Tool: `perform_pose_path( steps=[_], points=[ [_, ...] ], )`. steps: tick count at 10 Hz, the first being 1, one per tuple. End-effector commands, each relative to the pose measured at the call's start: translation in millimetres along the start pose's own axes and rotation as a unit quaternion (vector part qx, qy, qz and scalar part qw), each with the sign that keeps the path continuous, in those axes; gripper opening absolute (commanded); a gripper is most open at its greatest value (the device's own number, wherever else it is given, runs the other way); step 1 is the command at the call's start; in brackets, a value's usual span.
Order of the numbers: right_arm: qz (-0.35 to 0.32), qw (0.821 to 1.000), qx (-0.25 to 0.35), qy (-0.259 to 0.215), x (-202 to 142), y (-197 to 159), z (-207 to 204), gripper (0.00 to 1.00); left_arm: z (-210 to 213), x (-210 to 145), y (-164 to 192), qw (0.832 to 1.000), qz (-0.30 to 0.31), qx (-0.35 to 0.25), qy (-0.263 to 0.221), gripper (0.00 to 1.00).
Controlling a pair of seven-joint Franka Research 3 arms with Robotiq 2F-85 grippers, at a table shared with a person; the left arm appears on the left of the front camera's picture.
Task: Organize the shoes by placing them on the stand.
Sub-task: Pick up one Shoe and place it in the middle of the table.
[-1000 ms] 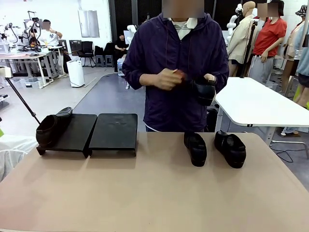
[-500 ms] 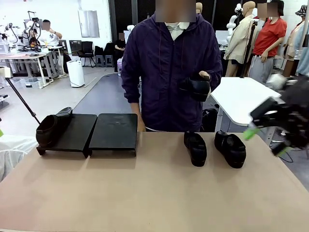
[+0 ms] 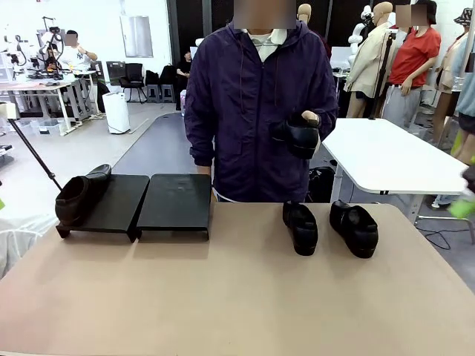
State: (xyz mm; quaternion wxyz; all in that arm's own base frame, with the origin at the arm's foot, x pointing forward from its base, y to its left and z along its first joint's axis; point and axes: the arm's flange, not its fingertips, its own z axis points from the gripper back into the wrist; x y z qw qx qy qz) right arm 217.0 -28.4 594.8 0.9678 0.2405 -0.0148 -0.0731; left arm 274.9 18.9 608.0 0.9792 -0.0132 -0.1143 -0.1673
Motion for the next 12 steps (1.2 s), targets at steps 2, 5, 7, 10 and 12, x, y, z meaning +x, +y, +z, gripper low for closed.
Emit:
perform_pose_path(
  steps=[2,5,7,10,12],
  points=[
    [-0.041,0.999,0.001,-0.034,-24,-21,-18,1.0,2,-1,4,1.0,-0.006,0.003,0.003,1.0],
    [-0.038,0.998,-0.002,-0.045,-7,-21,-22,1.0,2,-1,4,1.0,-0.006,0.003,0.003,1.0],
    [-0.015,0.999,-0.031,-0.036,37,4,-43,1.0,2,-1,4,1.0,-0.006,0.003,0.003,1.0],
    [0.027,0.999,-0.023,0.025,65,26,-56,1.0,2,-1,4,1.0,-0.006,0.003,0.003,1.0],
    [-0.042,0.991,-0.003,0.123,-34,30,-29,1.0,2,-1,4,1.0,-0.006,0.003,0.003,1.0]
  ],
)
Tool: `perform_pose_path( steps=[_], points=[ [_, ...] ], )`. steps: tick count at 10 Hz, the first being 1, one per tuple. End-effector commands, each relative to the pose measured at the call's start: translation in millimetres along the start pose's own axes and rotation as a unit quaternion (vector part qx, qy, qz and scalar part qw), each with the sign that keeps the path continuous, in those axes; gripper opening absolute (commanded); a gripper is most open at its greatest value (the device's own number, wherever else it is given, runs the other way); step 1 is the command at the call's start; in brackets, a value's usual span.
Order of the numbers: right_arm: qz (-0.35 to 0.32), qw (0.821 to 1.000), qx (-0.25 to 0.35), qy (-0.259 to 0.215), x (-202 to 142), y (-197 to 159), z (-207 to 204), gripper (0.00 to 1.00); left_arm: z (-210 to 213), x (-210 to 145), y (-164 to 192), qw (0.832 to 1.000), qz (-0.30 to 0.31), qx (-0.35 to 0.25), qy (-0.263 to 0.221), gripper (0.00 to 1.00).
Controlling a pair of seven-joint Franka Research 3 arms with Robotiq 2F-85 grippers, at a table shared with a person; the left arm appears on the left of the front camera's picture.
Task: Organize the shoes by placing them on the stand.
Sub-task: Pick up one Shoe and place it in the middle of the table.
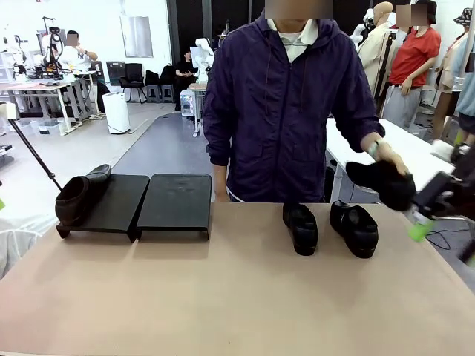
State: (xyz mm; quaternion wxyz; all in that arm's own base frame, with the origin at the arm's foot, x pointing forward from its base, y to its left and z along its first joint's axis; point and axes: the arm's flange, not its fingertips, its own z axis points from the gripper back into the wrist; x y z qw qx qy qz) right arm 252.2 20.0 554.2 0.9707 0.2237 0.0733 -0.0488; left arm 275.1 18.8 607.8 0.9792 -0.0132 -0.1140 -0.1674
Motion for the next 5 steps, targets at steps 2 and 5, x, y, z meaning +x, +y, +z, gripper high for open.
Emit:
perform_pose_path(
  steps=[2,5],
  points=[
    [-0.065,0.996,0.032,0.054,-140,3,20,1.0,2,-1,4,1.0,-0.005,0.003,0.002,1.0],
    [-0.044,0.997,0.044,0.046,-125,-5,16,1.0,2,-1,4,1.0,-0.005,0.003,0.002,1.0]
  ],
)
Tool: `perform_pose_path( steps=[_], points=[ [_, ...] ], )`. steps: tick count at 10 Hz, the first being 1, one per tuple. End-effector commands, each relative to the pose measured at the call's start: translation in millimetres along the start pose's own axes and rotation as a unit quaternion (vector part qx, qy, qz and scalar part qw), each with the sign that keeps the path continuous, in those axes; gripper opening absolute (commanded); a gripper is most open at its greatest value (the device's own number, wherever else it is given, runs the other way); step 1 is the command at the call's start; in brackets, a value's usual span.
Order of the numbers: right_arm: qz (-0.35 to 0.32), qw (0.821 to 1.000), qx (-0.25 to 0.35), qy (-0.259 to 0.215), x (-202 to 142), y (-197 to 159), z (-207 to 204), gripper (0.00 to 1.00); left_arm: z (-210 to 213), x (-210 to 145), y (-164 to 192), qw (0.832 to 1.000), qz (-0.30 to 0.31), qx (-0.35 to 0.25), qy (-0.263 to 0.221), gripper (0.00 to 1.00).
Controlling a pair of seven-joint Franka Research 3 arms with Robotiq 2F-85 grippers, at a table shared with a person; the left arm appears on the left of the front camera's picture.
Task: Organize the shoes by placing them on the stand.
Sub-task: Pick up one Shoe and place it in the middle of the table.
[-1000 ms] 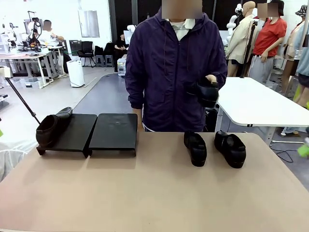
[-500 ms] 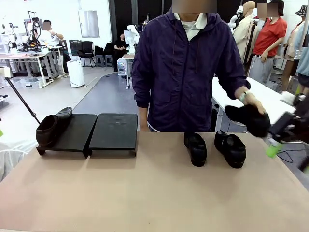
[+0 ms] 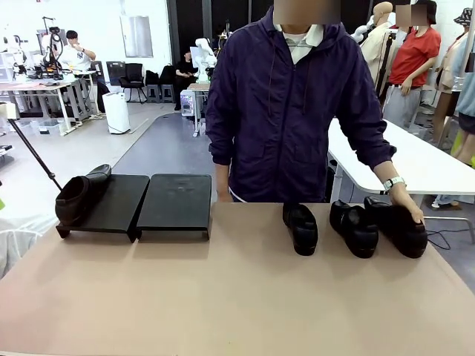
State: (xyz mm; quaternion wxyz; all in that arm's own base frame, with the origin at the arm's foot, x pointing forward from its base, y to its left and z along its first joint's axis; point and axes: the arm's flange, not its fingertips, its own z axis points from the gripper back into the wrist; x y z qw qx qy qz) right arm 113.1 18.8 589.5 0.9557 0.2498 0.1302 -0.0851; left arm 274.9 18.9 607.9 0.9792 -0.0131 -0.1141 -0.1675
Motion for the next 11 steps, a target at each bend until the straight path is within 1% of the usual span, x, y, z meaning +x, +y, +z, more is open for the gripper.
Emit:
perform_pose_path(
  steps=[1,2,3,4,5,6,7,8,9,10,11],
  points=[
    [0.012,1.0,0.006,-0.004,28,3,4,1.0,2,-1,4,1.0,-0.005,0.003,0.003,1.0],
    [0.036,0.999,-0.003,-0.002,45,11,3,1.0,2,-1,4,1.0,-0.005,0.003,0.003,1.0],
    [0.065,0.998,-0.02,0.0,71,22,1,1.0,2,-1,4,1.0,-0.005,0.003,0.003,1.0],
    [0.075,0.996,-0.045,-0.015,114,38,-4,1.0,2,-1,4,1.0,-0.005,0.003,0.003,1.0],
    [0.079,0.994,-0.078,-0.022,164,56,-16,1.0,2,-1,4,1.0,-0.005,0.003,0.003,1.0],
    [0.086,0.989,-0.112,-0.044,213,77,-33,1.0,2,-1,4,1.0,-0.005,0.003,0.003,1.0],
    [0.099,0.987,-0.117,-0.047,246,94,-49,1.0,2,-1,4,1.0,-0.005,0.003,0.003,1.0],
    [0.115,0.984,-0.117,-0.068,269,109,-63,1.0,2,-1,4,1.0,-0.005,0.003,0.003,1.0],
    [0.13,0.983,-0.103,-0.073,281,118,-75,1.0,2,-1,4,1.0,-0.005,0.003,0.003,1.0],
    [0.136,0.982,-0.083,-0.098,276,114,-73,1.0,2,-1,4,1.0,-0.005,0.003,0.003,1.0],
    [0.13,0.983,-0.109,-0.067,275,111,-84,1.0,2,-1,4,1.0,-0.005,0.003,0.003,1.0]
  ],
)
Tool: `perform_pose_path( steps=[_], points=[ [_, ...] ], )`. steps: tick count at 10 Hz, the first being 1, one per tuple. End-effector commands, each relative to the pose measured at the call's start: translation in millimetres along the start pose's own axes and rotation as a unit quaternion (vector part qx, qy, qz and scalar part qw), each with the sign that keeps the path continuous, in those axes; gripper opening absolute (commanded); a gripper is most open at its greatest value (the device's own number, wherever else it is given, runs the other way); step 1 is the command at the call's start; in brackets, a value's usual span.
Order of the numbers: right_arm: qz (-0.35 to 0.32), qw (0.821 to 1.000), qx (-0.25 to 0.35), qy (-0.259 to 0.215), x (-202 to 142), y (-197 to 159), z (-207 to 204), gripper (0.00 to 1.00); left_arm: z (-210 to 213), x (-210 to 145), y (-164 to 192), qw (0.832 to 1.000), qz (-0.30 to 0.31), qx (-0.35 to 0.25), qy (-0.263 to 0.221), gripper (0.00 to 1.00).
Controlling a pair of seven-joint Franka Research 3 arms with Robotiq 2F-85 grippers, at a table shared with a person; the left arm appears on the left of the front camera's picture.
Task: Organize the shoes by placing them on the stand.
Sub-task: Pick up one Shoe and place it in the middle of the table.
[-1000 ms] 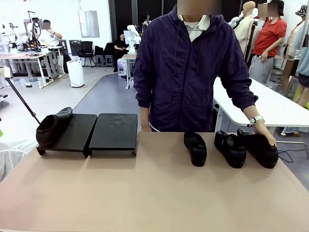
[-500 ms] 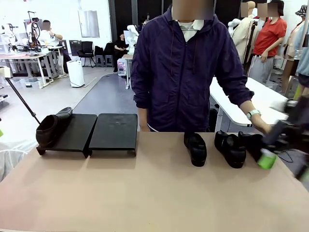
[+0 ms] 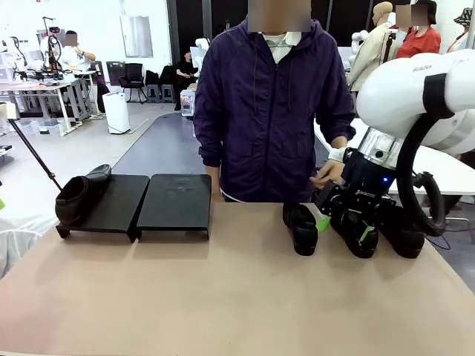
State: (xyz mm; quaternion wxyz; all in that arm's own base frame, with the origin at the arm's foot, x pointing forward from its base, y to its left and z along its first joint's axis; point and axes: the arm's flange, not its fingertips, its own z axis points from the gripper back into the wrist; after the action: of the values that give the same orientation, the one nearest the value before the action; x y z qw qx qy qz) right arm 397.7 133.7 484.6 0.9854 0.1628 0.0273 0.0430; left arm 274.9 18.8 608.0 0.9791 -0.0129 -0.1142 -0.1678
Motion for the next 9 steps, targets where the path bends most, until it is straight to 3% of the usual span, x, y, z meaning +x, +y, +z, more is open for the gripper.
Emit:
perform_pose_path(
  steps=[1,3,6,9],
  points=[
    [-0.008,1.0,-0.01,0.013,-15,-1,4,1.0,2,-1,4,1.0,-0.005,0.003,0.003,1.0],
    [0.001,1.0,0.002,0.005,-3,-1,1,1.0,2,-1,4,1.0,-0.005,0.003,0.003,1.0],
    [0.044,0.996,-0.071,-0.031,105,12,-15,1.0,2,-1,4,1.0,-0.005,0.003,0.003,1.0],
    [0.07,0.984,-0.147,-0.069,187,19,-50,1.0,2,-1,4,1.0,-0.005,0.003,0.003,1.0]
  ],
)
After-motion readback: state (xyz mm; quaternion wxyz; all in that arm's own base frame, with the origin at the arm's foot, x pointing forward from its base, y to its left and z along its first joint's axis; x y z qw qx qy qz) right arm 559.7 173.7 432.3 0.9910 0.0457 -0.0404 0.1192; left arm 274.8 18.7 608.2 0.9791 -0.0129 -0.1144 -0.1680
